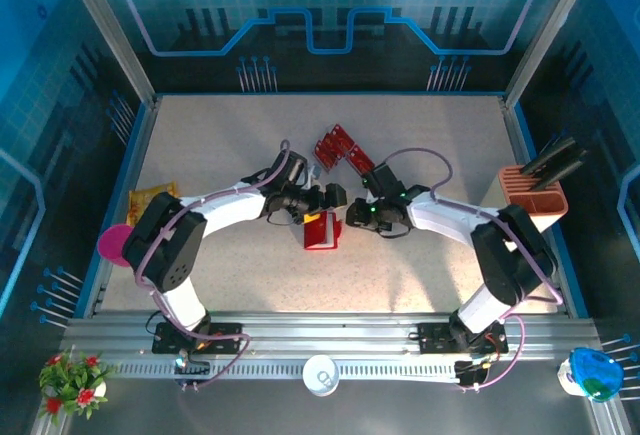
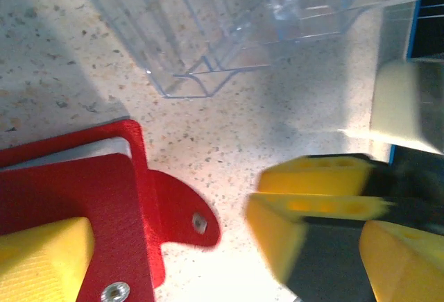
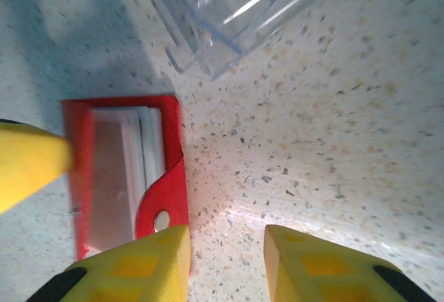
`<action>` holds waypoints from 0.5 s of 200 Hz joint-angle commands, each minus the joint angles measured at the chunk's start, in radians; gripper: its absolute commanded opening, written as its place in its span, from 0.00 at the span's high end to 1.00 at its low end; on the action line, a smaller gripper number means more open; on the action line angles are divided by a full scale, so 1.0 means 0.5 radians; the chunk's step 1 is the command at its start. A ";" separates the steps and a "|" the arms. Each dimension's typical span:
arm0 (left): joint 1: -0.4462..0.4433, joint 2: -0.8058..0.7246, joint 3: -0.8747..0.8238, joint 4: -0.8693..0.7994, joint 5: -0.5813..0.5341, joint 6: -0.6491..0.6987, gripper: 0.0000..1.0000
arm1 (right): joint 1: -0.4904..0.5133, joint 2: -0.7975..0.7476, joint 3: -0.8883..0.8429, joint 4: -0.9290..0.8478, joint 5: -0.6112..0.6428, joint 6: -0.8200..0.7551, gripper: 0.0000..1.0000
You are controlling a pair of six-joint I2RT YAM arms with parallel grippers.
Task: Put the credit cards into the card holder
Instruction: Close the card holder at the center of the table.
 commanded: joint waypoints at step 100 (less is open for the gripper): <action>0.030 0.096 0.279 -0.338 0.063 -0.007 0.01 | -0.045 -0.376 -0.054 -0.291 0.024 -0.036 0.66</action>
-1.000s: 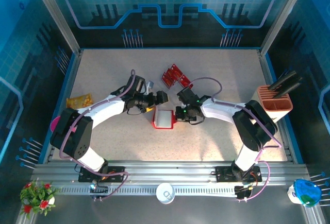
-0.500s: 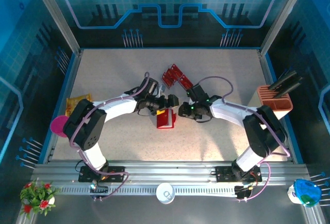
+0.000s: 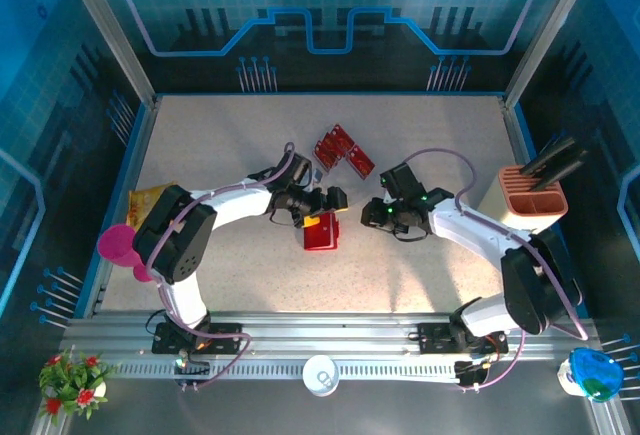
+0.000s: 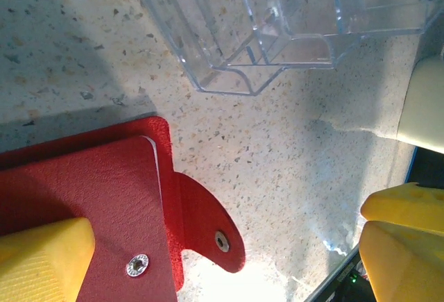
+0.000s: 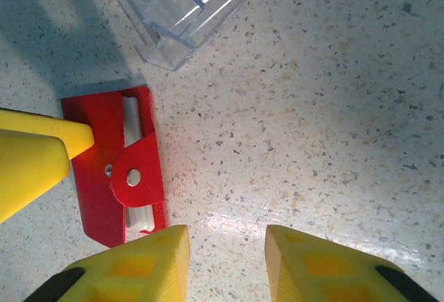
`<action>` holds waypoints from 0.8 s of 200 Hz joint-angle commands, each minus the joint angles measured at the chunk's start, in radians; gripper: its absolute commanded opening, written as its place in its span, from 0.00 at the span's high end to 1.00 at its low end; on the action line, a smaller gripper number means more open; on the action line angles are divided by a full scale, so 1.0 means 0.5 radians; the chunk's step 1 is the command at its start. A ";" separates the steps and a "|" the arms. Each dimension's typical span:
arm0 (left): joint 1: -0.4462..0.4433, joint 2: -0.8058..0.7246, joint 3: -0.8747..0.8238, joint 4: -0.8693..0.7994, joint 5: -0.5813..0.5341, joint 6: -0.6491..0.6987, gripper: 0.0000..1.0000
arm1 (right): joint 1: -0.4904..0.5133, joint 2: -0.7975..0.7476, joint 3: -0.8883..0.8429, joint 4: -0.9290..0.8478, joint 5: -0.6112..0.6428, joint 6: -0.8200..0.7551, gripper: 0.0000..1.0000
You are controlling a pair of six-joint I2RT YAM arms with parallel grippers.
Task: Put the credit cards into the card holder
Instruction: Close the card holder at the center of the table, then press the card holder at the center of the table.
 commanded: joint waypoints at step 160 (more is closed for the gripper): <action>0.664 -0.362 0.199 -0.774 -0.172 0.294 0.01 | 0.706 1.008 1.275 -0.402 0.115 -0.285 0.78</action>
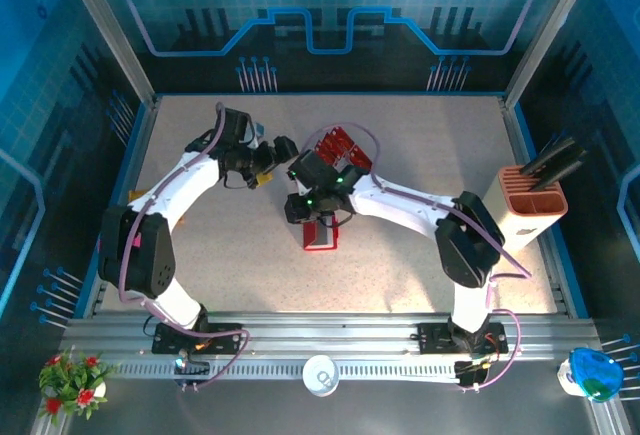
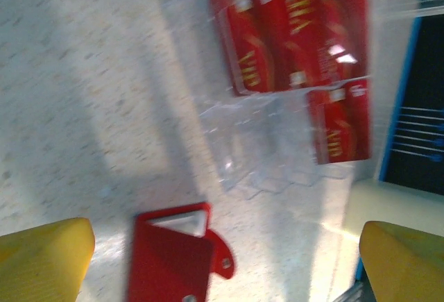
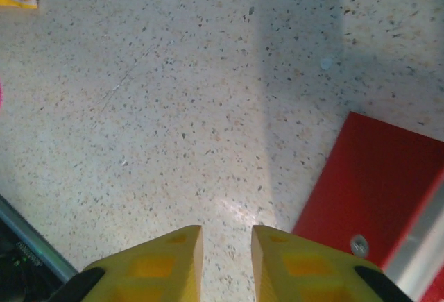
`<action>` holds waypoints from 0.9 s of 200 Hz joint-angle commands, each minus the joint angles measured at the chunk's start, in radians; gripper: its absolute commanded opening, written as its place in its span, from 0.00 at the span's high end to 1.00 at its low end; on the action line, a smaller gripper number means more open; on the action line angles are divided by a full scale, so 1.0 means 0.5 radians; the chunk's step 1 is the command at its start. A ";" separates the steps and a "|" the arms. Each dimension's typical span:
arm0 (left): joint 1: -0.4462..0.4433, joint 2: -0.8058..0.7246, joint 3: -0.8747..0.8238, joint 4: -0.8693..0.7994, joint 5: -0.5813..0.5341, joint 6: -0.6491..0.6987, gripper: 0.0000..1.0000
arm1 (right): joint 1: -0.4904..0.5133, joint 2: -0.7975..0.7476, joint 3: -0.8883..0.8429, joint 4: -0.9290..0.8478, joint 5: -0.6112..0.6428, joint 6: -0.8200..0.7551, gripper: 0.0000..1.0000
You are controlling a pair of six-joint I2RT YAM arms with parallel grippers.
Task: Put the credit cards into the card holder
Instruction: Press the card holder at the center of the table.
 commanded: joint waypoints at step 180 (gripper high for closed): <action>-0.357 0.251 -0.200 -0.288 -0.265 0.564 0.01 | -0.146 -0.157 -0.790 0.217 0.122 0.262 0.87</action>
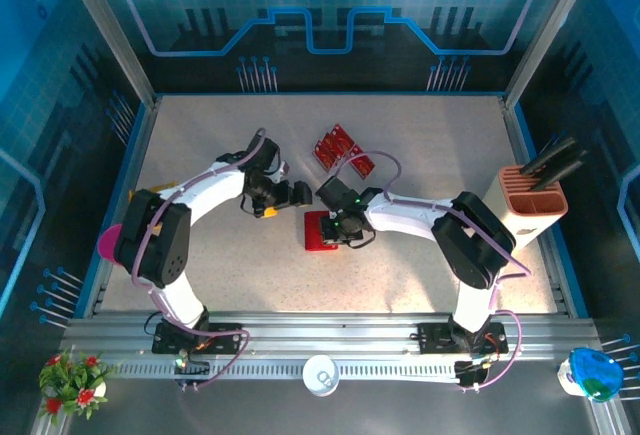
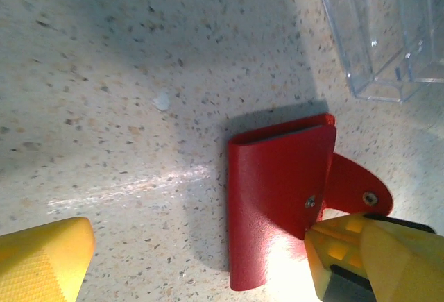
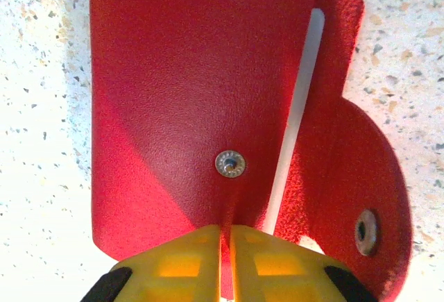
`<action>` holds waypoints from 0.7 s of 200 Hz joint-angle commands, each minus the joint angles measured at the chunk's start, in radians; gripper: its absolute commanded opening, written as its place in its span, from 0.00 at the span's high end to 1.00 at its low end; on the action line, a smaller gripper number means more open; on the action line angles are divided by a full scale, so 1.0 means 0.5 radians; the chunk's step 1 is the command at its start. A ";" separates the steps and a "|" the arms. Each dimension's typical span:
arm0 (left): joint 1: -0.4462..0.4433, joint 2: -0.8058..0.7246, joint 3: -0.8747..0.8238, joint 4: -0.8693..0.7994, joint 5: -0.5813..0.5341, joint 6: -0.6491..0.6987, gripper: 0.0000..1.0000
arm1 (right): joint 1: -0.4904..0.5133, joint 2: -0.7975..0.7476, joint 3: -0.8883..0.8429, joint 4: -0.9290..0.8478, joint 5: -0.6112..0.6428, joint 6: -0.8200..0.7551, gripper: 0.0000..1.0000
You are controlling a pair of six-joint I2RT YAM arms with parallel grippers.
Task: Put the credit cards into the card holder
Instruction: Press the card holder at the center of the table.
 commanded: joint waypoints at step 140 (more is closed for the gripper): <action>-0.161 0.189 -0.083 -0.054 -0.223 0.175 0.01 | -0.015 -0.032 -0.095 0.019 0.002 0.081 0.89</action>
